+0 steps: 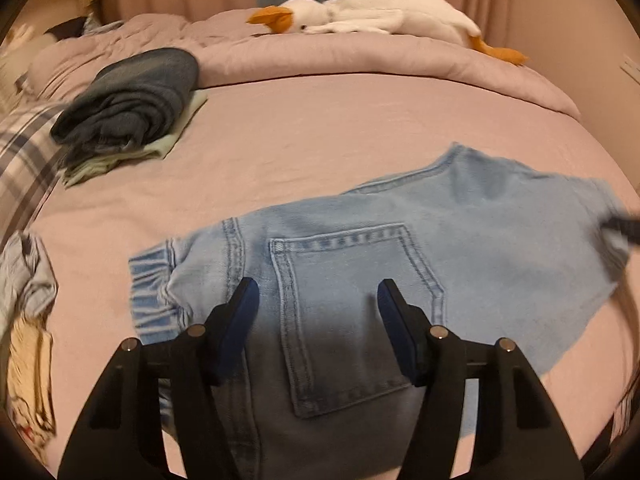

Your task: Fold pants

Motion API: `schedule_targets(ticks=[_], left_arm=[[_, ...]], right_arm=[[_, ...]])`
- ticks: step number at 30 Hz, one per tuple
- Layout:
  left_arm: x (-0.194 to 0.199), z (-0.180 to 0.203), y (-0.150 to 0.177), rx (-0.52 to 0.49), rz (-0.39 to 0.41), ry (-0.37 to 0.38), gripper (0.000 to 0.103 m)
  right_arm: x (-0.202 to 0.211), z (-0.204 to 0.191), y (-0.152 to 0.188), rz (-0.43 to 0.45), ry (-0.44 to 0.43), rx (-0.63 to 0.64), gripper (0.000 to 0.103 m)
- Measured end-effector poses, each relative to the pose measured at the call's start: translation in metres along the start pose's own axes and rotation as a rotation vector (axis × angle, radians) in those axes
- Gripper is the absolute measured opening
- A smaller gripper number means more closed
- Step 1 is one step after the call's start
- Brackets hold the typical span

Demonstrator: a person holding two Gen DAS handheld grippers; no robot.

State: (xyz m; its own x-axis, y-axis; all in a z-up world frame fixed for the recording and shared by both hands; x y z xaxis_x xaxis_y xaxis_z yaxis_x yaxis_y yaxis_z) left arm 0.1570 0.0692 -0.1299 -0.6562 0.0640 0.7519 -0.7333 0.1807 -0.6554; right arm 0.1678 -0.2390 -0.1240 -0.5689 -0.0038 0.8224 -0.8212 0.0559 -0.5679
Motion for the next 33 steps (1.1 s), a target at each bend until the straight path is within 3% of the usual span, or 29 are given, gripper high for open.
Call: schedule_targets(ticks=[2,4,9,10,11,13,14,15,20,24,27,30,33], left_arm=[[0.003,-0.003,-0.004,0.028,-0.001,0.043,0.069],[0.006,-0.01,-0.005,0.08,0.0,0.096,0.071],[0.019,-0.009,-0.003,0.091,0.019,0.138,0.072],[0.024,-0.007,-0.003,0.078,0.034,0.137,0.076],[0.028,-0.006,-0.004,0.066,0.052,0.128,0.085],[0.029,-0.008,-0.004,0.063,0.073,0.131,0.089],[0.027,-0.009,-0.004,0.063,0.065,0.138,0.089],[0.022,-0.011,-0.004,0.061,0.056,0.134,0.089],[-0.003,-0.02,-0.008,0.021,0.036,0.002,0.083],[-0.022,-0.021,-0.012,-0.015,0.013,-0.073,0.082],[-0.023,-0.021,-0.011,-0.049,-0.008,-0.092,0.083],[-0.005,-0.025,-0.003,-0.041,-0.014,-0.012,0.088],[0.004,-0.03,0.013,-0.024,-0.042,0.018,0.088]], right_arm=[[0.009,-0.042,-0.031,0.071,-0.158,0.082,0.037],[-0.001,-0.084,-0.061,0.072,-0.349,0.139,0.038],[-0.054,-0.13,-0.117,-0.004,-0.456,0.187,0.038],[-0.062,-0.135,-0.121,-0.04,-0.482,0.194,0.038],[-0.056,-0.141,-0.112,-0.069,-0.499,0.2,0.038],[-0.054,-0.145,-0.095,-0.162,-0.575,0.219,0.037],[-0.059,-0.151,-0.09,-0.209,-0.568,0.245,0.031],[-0.056,-0.15,-0.082,-0.235,-0.556,0.265,0.012],[-0.061,-0.155,-0.11,-0.186,-0.568,0.201,0.008],[-0.094,-0.164,-0.101,-0.262,-0.452,0.215,0.002],[-0.066,-0.153,-0.103,-0.121,-0.476,0.157,0.002],[-0.018,-0.131,-0.098,-0.001,-0.486,0.118,0.005],[0.028,-0.128,-0.057,0.02,-0.513,0.211,0.005]])
Point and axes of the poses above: each gripper's, at about its wrist camera, not at the fingertips, and x roughly against the way its jaws point, z to its right, y to its underside, the point moved 2 cm from there along -x, roughly the way its jaws point, and after that the axes turned 5 degrees about -y, right-handed, at the moved point
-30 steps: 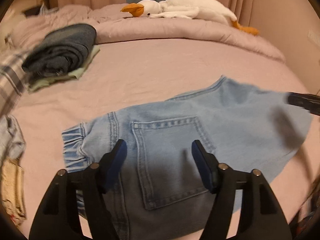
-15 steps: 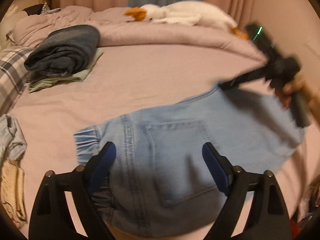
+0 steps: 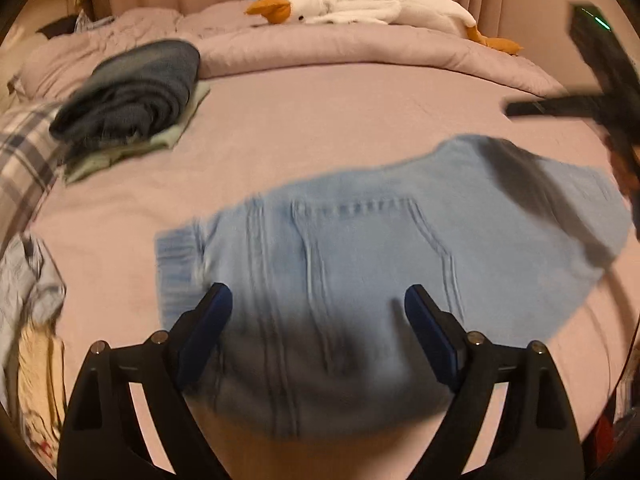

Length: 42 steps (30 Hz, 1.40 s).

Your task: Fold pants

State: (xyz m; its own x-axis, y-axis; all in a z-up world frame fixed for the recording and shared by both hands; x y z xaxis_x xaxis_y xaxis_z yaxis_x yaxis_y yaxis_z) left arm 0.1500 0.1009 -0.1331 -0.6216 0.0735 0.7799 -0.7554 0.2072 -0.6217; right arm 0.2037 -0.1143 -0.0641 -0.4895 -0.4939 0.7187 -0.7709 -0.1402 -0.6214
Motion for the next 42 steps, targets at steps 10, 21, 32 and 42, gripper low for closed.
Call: schedule_targets(ticks=[10,21,32,42], left_arm=[[0.04,-0.013,0.014,0.026,0.051,-0.013,0.086],[-0.007,0.054,0.031,-0.059,0.005,0.002,0.086],[0.03,0.058,0.025,-0.012,0.017,0.116,0.086],[0.009,0.166,-0.023,0.039,-0.061,0.44,0.086]], right_arm=[[0.019,-0.048,0.137,-0.166,0.076,0.163,0.007],[0.007,-0.083,0.169,-0.021,-0.072,0.023,0.008],[0.164,0.07,0.221,0.3,0.049,-0.51,0.031],[0.227,0.21,0.283,0.515,0.272,-0.931,0.048]])
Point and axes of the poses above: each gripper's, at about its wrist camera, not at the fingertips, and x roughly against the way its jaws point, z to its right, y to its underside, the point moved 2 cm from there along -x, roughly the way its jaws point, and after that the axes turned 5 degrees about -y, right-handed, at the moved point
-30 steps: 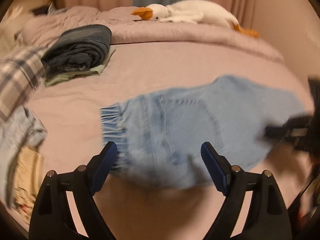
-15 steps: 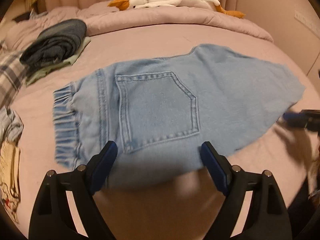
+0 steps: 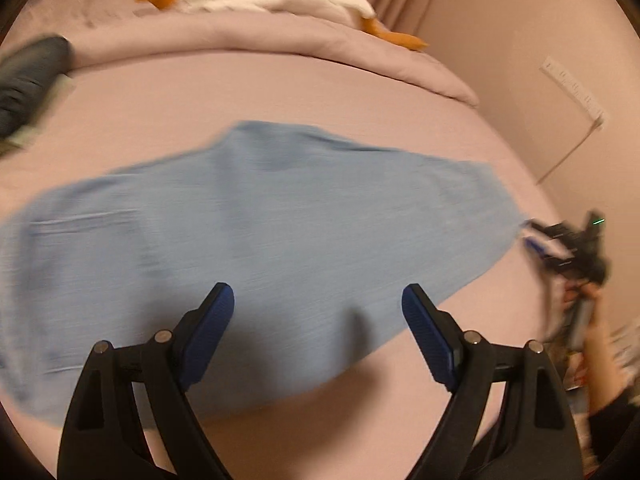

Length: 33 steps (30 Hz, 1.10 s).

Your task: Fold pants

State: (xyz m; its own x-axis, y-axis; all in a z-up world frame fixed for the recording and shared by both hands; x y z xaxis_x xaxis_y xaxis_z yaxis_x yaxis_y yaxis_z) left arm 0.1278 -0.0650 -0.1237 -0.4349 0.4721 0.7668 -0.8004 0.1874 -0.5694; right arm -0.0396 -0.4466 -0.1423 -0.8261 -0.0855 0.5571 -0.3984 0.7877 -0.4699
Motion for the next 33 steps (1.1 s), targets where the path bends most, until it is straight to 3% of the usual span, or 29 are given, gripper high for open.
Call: schedule_targets(ticks=[3,5,6,7,8,10,13,16,17,19,21,23,27,33], left_arm=[[-0.032,0.031,-0.021,0.079,-0.051,0.163,0.086],[-0.054,0.053,-0.036,0.105,-0.074,0.224,0.086],[-0.066,0.067,-0.043,0.11,-0.091,0.253,0.086],[-0.074,0.077,-0.048,0.116,-0.105,0.271,0.086],[-0.086,0.091,-0.053,0.127,-0.126,0.295,0.086],[-0.104,0.114,-0.06,0.139,-0.163,0.349,0.085],[-0.126,0.135,-0.062,0.132,-0.196,0.359,0.085],[-0.135,0.132,-0.056,0.145,-0.177,0.341,0.08],[-0.133,0.133,-0.055,0.135,-0.179,0.338,0.075],[-0.131,0.134,-0.056,0.12,-0.193,0.33,0.072],[-0.127,0.133,-0.061,0.156,-0.214,0.34,0.073],[-0.121,0.127,-0.066,0.21,-0.211,0.354,0.076],[-0.097,0.105,-0.07,0.357,-0.154,0.463,0.086],[-0.07,0.099,-0.073,0.498,-0.079,0.652,0.101]], right_arm=[[-0.021,0.008,-0.018,-0.017,-0.076,-0.022,0.048],[-0.033,0.003,-0.021,-0.021,-0.104,-0.009,0.048],[-0.037,-0.001,-0.022,-0.021,-0.097,0.007,0.042],[-0.038,-0.001,-0.023,-0.014,-0.09,0.025,0.02],[-0.04,-0.005,-0.026,-0.016,-0.089,0.034,0.012],[-0.034,-0.004,-0.031,-0.015,-0.096,0.031,0.011],[-0.013,-0.012,-0.036,0.037,-0.121,0.096,0.008],[-0.04,0.001,-0.031,-0.058,-0.013,0.079,0.007],[-0.048,0.01,-0.028,-0.081,-0.012,0.051,0.007],[-0.045,0.01,-0.03,-0.07,-0.03,0.038,0.007],[-0.045,0.0,-0.032,-0.08,0.019,0.06,0.007],[-0.038,-0.027,-0.035,-0.049,0.065,0.153,0.009],[-0.016,-0.098,-0.022,0.052,0.041,0.437,0.009],[-0.034,-0.187,0.046,0.054,-0.039,0.768,0.009]])
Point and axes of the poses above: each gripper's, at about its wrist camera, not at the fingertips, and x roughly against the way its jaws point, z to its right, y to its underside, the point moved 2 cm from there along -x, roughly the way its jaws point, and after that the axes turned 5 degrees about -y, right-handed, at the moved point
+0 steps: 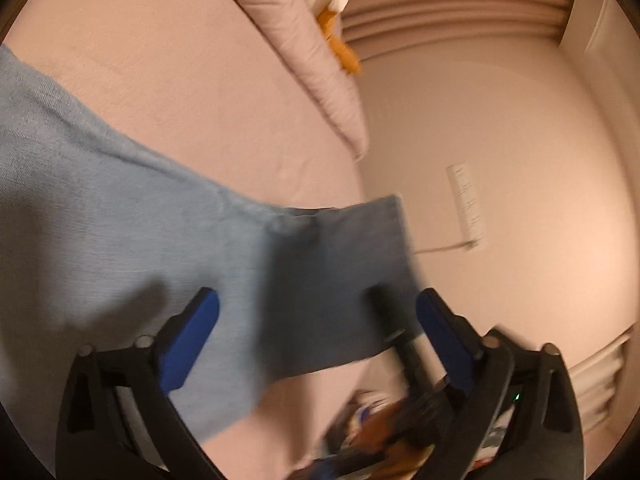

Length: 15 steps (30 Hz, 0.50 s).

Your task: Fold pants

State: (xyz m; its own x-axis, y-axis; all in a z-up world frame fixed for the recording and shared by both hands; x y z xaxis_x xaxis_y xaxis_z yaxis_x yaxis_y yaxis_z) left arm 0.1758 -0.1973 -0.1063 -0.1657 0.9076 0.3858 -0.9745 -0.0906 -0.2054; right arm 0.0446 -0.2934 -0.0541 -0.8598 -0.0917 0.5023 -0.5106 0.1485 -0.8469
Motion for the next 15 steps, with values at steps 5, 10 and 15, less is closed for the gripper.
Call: schedule_targets(ticks=[5,10,15], left_arm=[[-0.006,-0.006,0.006,0.039,-0.035,0.0,0.099],[0.011,-0.043,0.006,0.082,-0.053,-0.109,0.035],[0.045,-0.038,0.001,-0.013,0.036,-0.174,0.021]], right_arm=[[-0.038,-0.072,0.027,-0.071,-0.043,0.208,0.009],[-0.059,-0.106,0.042,-0.124,-0.056,0.301,0.009],[-0.061,-0.139,0.056,-0.138,-0.034,0.4,0.009]])
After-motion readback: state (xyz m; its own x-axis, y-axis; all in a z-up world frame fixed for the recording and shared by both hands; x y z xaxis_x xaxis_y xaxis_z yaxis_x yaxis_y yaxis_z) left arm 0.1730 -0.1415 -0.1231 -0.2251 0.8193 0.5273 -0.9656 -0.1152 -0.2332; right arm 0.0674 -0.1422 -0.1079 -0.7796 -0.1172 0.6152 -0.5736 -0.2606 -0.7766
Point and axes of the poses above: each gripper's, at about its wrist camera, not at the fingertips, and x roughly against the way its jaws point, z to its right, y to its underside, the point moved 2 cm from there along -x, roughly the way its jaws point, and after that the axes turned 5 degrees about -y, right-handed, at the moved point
